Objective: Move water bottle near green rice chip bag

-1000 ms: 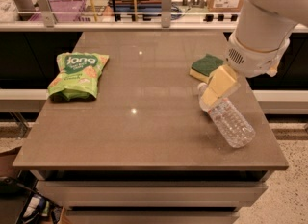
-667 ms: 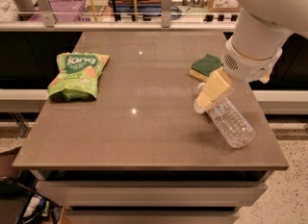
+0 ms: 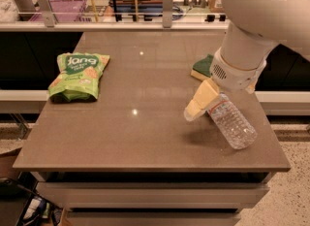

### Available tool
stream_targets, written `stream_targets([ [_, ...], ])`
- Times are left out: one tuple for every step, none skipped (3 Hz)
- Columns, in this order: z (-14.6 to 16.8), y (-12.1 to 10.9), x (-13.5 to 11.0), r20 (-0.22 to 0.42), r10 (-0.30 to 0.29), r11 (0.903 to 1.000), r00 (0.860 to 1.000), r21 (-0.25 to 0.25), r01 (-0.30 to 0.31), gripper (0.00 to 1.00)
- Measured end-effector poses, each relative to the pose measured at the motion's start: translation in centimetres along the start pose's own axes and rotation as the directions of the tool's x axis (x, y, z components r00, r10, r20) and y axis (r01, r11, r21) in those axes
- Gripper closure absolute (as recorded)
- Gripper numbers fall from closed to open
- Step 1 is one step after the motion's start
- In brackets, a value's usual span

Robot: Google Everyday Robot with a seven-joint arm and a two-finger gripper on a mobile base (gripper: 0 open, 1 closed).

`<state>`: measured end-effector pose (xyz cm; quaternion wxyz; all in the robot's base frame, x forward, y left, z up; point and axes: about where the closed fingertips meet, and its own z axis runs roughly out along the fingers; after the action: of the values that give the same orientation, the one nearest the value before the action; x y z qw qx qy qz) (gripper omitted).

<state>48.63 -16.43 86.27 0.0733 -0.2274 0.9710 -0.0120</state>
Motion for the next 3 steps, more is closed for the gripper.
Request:
stream_targets([
  [1.6, 0.4, 0.4, -0.040, -0.011, 0.9994, 0.999, -0.034, 0.010, 0.00],
  [2.9, 0.1, 1.0, -0.052, -0.019, 0.9981, 0.998, -0.059, 0.016, 0.15],
  [2.9, 0.1, 1.0, -0.050, -0.020, 0.9981, 0.999, -0.059, 0.017, 0.38],
])
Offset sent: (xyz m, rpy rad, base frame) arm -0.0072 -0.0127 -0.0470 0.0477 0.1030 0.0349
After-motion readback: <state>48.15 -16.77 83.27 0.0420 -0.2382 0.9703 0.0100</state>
